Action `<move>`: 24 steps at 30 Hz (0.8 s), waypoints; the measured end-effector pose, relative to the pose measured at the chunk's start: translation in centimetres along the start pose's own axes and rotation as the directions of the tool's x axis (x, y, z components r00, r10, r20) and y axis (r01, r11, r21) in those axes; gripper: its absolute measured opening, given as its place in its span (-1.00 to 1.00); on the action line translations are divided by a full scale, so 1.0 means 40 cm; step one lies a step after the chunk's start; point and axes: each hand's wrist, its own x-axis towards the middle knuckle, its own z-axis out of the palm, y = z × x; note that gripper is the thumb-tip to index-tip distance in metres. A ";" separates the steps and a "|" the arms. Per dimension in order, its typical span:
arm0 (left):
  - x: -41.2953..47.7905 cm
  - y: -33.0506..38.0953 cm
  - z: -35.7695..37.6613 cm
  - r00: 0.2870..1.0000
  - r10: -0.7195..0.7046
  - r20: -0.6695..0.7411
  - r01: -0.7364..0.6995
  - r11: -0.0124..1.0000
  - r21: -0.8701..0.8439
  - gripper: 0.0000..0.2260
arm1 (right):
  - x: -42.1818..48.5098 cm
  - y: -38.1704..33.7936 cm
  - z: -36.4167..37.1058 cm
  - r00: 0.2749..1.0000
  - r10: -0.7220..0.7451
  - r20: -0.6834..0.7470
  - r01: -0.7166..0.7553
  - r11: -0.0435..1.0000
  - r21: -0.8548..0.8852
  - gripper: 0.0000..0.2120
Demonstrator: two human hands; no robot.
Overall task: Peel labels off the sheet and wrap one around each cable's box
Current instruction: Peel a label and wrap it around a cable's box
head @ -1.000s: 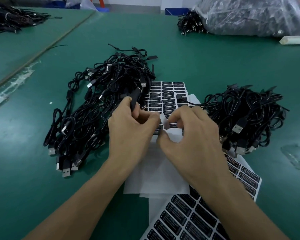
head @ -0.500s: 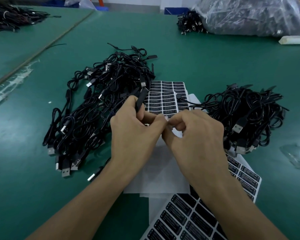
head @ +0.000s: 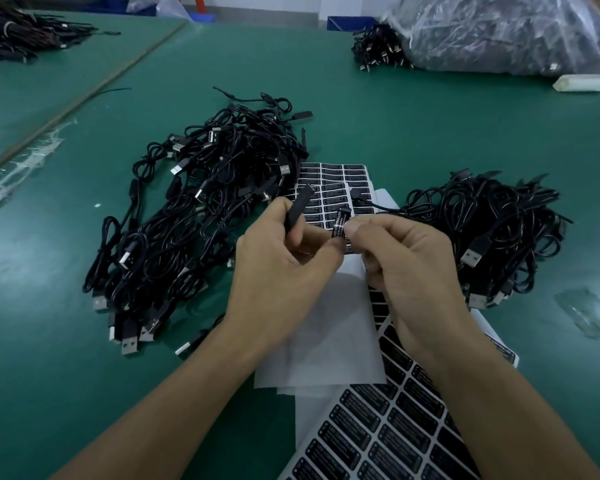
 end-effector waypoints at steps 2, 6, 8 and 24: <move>0.001 0.005 -0.001 1.000 0.001 -0.015 -0.001 1.000 -0.022 -0.65 | 0.001 0.001 -0.001 1.000 -0.004 0.007 0.004 1.000 -0.001 -0.83; 0.003 0.008 -0.005 1.000 -0.005 -0.014 0.004 0.999 -0.050 -0.66 | 0.002 0.007 -0.003 0.997 -0.082 -0.011 0.081 0.992 -0.096 -0.87; 0.004 0.009 -0.006 1.000 -0.009 -0.003 0.008 0.998 -0.057 -0.66 | 0.001 0.007 -0.004 0.995 -0.097 -0.013 0.095 0.989 -0.117 -0.86; -0.001 -0.008 -0.009 0.985 0.067 0.158 -0.088 0.987 0.134 -0.73 | -0.002 0.001 0.004 0.988 -0.151 -0.016 0.152 0.981 0.119 -0.68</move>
